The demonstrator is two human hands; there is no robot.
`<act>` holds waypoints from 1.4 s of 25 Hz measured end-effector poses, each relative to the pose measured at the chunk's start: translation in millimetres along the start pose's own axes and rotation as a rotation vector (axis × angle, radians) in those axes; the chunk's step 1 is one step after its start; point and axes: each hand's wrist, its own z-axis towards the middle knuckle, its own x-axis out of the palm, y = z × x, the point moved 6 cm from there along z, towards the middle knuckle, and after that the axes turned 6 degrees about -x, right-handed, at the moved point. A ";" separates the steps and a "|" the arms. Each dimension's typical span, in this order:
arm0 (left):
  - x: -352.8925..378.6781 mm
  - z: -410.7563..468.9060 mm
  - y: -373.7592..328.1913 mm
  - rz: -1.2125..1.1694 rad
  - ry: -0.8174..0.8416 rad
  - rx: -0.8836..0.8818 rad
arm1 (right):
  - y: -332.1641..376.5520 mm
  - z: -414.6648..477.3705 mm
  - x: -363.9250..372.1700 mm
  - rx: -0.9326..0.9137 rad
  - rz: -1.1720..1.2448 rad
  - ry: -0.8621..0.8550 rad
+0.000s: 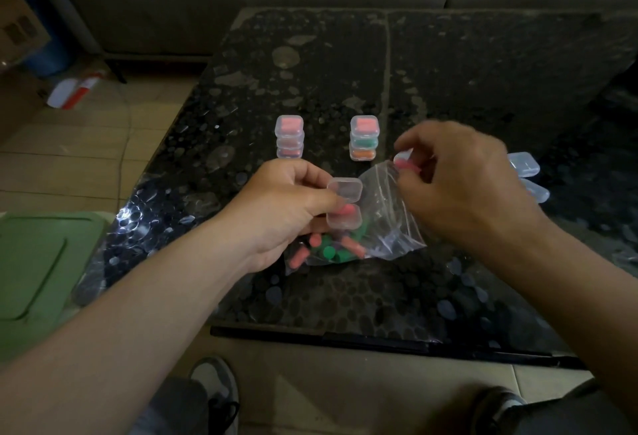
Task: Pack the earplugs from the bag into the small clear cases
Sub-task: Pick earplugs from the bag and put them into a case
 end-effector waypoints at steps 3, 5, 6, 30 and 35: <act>-2.3 -0.7 1.7 -0.002 0.009 -0.036 | 11.9 -5.4 -12.4 -0.093 0.157 -0.119; -2.6 -2.0 0.9 -0.013 0.016 -0.041 | 16.7 -8.9 -7.5 -0.149 0.214 -0.084; -2.2 -3.0 -0.1 -0.015 0.018 -0.038 | 17.8 -9.9 -4.7 -0.175 0.221 -0.075; -1.9 -12.4 -18.7 -0.174 0.008 0.065 | 25.0 -16.6 14.3 -0.333 0.119 0.033; -4.7 -11.2 -20.1 -0.262 0.027 0.049 | 23.5 -16.5 15.3 -0.328 0.121 0.039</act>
